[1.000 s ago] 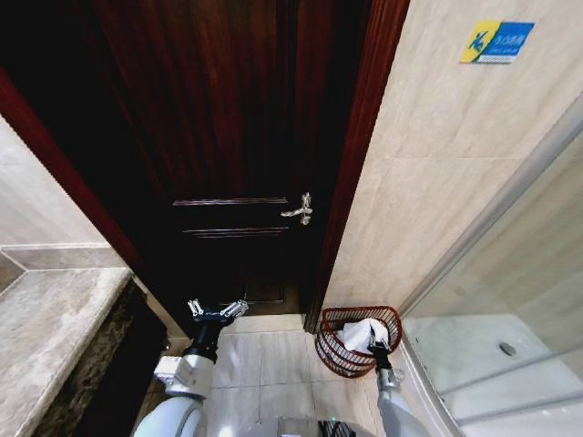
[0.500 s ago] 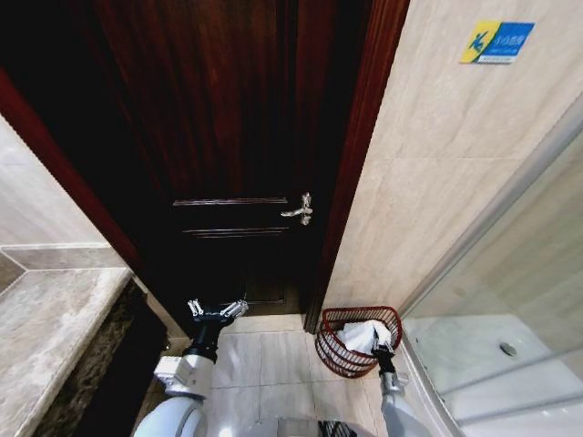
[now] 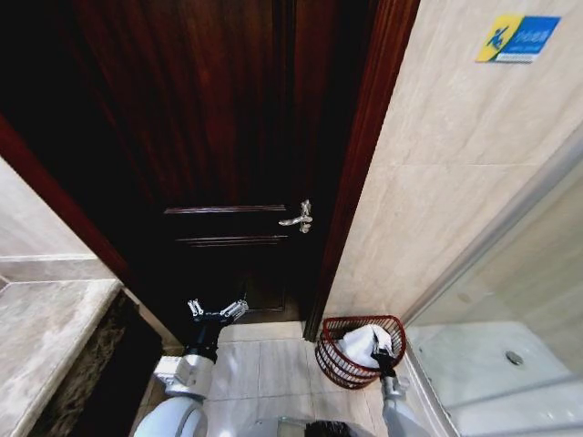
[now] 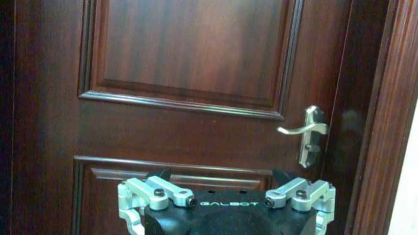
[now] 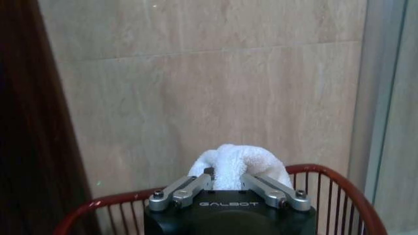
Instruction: Discard the used towel into the hamper.
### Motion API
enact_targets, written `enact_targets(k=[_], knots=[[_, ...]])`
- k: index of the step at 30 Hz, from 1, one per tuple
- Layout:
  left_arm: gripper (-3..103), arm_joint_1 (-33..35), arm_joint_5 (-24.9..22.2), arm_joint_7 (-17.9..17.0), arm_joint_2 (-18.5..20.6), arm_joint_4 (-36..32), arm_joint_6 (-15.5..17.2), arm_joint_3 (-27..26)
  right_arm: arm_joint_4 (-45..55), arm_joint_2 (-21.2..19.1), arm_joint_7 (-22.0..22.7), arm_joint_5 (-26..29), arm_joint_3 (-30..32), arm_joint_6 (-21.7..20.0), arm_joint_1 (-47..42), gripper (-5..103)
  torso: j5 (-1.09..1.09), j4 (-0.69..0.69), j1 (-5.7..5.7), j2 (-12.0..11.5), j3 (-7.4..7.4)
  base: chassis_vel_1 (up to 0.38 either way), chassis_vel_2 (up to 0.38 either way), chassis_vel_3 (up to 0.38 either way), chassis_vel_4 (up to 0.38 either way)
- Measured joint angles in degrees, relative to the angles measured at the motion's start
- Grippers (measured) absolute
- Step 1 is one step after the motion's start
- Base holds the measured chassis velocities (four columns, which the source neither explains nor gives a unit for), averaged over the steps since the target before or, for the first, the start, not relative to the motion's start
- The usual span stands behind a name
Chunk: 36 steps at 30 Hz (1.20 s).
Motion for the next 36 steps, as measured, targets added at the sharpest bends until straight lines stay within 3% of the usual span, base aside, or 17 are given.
enact_targets(k=[6, 9, 13, 19, 22, 24, 25, 29, 30, 33, 36], knots=[[100, 0.01, 0.0, 0.0, 0.0, 0.0, 0.0, 0.0, -0.54, -0.08, -0.54, -1.48, -0.29, -1.9, -0.83, 6, -0.02, 0.0, -0.05, 0.01, -0.02, 0.025, -0.011, -0.009, 0.005], [100, 0.01, 0.0, 0.0, 0.0, 0.0, 0.0, 0.0, 1.08, 0.08, -1.58, 1.27, -0.75, -5.28, -1.62, 6, 0.0, -0.01, -0.04, 0.01, -0.01, 0.0, 0.0, 0.0, 0.0], [100, 0.01, 0.0, 0.0, 0.0, 0.0, 0.0, 0.0, 3.32, 0.62, -3.05, 2.62, -0.91, -6.55, -1.75, 6, 0.0, 0.0, -0.02, 0.01, -0.01, 0.0, 0.0, 0.0, 0.0], [100, 0.01, 0.0, 0.0, 0.0, 0.0, 0.0, 0.0, 5.71, 1.05, -1.65, 3.53, -1.06, -8.51, -1.45, 6, 0.01, 0.0, -0.02, 0.01, -0.01, 0.0, 0.0, 0.0, 0.0], [100, 0.01, 0.0, 0.0, 0.0, 0.0, 0.0, 0.0, 9.18, 0.91, -0.15, 4.91, -2.08, -12.19, -2.31, 6, 0.0, 0.0, -0.02, 0.01, -0.01, 0.0, 0.0, 0.0, 0.0], [100, 0.01, 0.0, 0.0, 0.0, 0.0, 0.0, 0.0, 14.48, 0.68, 2.5, 6.22, -4.53, -17.21, -4.15, 6, 0.0, -0.01, -0.02, 0.01, -0.01, 0.0, 0.0, 0.0, 0.0], [100, 0.01, 0.0, 0.0, 0.0, 0.0, 0.0, 0.0, 14.48, 0.68, 2.5, 6.22, -4.53, -17.21, -4.15, 6, 0.0, -0.01, -0.02, 0.01, -0.01, 0.0, 0.0, 0.0, 0.0], [100, 0.01, 0.0, 0.0, 0.0, 0.0, 0.0, 0.0, 25.01, 0.39, 8.49, 9.45, -8.92, -30.25, -7.92, 6, 0.0, -0.01, -0.02, 0.01, -0.01, 0.0, 0.0, 0.0, 0.0], [100, 0.01, 0.0, 0.0, 0.0, 0.0, 0.0, 0.0, 25.01, 0.39, 8.49, 9.45, -8.92, -30.25, -7.92, 6, 0.0, -0.01, -0.02, 0.01, -0.01, 0.0, 0.0, 0.0, 0.0], [100, 0.01, 0.0, 0.0, 0.0, 0.0, 0.0, 0.0, 28.94, 0.18, 10.91, 8.68, -9.79, -36.85, -8.76, 6, -0.01, 0.0, -0.02, 0.01, -0.01, 0.0, 0.0, 0.0, 0.0], [100, 0.01, 0.0, 0.0, 0.0, 0.0, 0.0, 0.0, 29.71, 0.03, 11.95, 8.53, -10.06, -39.45, -8.81, 6, 0.0, 0.0, -0.02, 0.01, -0.01, 0.0, 0.0, 0.0, 0.0]])
